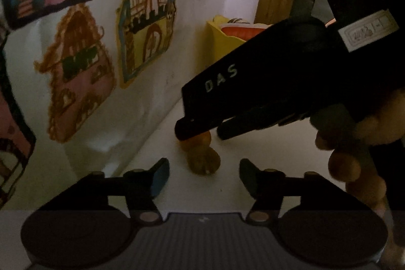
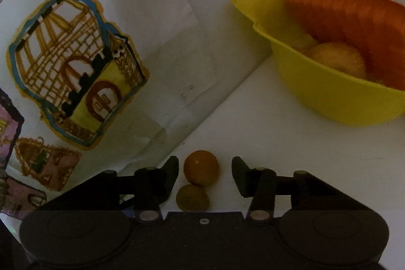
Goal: Organize fruits
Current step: 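Grasp a small orange fruit with the right tool while the left tool grasps a small brown fruit, then carry both small fruits onto the metal tray while both tools open to release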
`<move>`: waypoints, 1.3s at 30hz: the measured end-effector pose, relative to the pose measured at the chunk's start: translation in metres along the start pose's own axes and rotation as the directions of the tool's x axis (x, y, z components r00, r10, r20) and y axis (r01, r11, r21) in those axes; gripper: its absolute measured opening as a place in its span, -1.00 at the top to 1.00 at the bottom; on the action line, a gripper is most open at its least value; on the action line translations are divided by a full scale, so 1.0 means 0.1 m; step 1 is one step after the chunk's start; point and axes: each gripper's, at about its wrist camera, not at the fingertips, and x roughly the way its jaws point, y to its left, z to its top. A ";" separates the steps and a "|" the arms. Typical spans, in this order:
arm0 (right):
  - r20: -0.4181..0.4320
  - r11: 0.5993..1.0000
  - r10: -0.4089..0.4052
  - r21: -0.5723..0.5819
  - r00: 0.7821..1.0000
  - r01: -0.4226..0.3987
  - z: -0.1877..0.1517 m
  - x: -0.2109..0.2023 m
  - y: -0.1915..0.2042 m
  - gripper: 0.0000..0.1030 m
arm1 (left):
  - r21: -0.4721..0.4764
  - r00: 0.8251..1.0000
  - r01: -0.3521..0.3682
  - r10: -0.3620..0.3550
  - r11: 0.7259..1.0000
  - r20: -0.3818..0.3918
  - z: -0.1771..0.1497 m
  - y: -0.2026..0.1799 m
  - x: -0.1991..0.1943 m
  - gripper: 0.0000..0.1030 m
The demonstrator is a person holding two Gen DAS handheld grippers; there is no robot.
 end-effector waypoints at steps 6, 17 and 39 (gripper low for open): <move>0.007 1.000 -0.009 -0.005 1.000 0.009 -0.02 0.14 0.02 0.21 | -0.006 1.000 -0.008 0.008 1.000 -0.003 0.09 -0.01 0.09 0.13; 0.018 1.000 0.001 -0.006 1.000 -0.001 -0.07 0.21 0.11 0.37 | -0.019 1.000 0.000 -0.001 1.000 -0.023 0.13 0.02 0.07 0.39; 0.109 0.999 -0.030 0.033 0.994 0.026 -0.75 -1.10 0.24 0.37 | 0.006 0.998 0.061 -0.062 0.998 0.022 -0.01 -0.26 -0.88 0.39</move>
